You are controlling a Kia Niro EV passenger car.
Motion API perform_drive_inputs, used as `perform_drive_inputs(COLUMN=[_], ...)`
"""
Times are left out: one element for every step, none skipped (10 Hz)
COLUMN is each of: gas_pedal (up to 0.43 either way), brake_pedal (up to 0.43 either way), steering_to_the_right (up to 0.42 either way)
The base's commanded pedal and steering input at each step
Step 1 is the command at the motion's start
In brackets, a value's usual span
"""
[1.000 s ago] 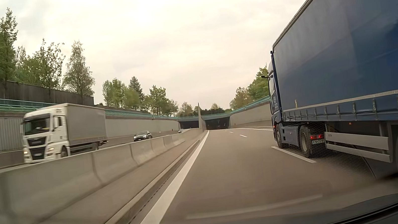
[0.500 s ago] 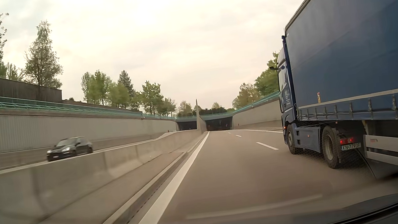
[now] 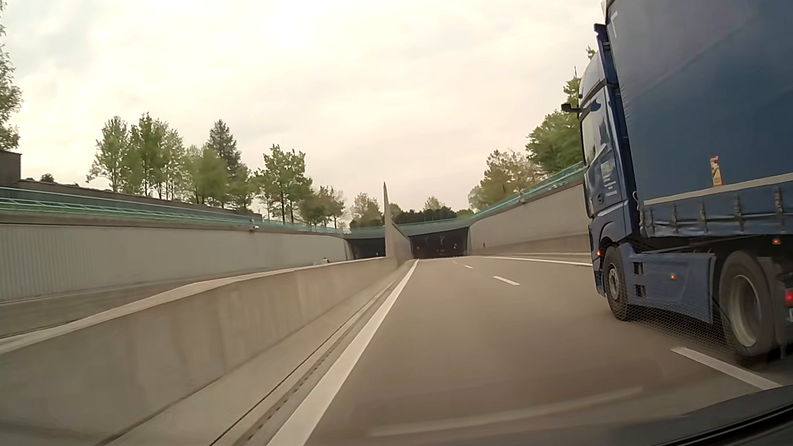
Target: Follow the waypoints while adhering to traffic rules and regulations
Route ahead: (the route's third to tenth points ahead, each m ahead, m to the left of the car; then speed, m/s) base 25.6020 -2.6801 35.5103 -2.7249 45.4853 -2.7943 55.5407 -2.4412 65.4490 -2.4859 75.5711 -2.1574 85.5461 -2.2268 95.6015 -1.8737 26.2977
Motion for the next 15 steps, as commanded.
perform_drive_inputs(gas_pedal=[0.067,0.059,0.059,0.059,0.059,0.098,0.169,0.177,0.177,0.177,0.189,0.189,0.177,0.177,0.177], brake_pedal=[0.000,0.000,0.000,0.000,0.000,0.000,0.000,0.000,0.000,0.000,0.000,0.000,0.000,0.000,0.000], steering_to_the_right=[-0.001,-0.001,-0.001,-0.001,-0.001,-0.001,-0.001,-0.001,-0.001,-0.001,-0.001,-0.001,-0.001,-0.001,-0.001])
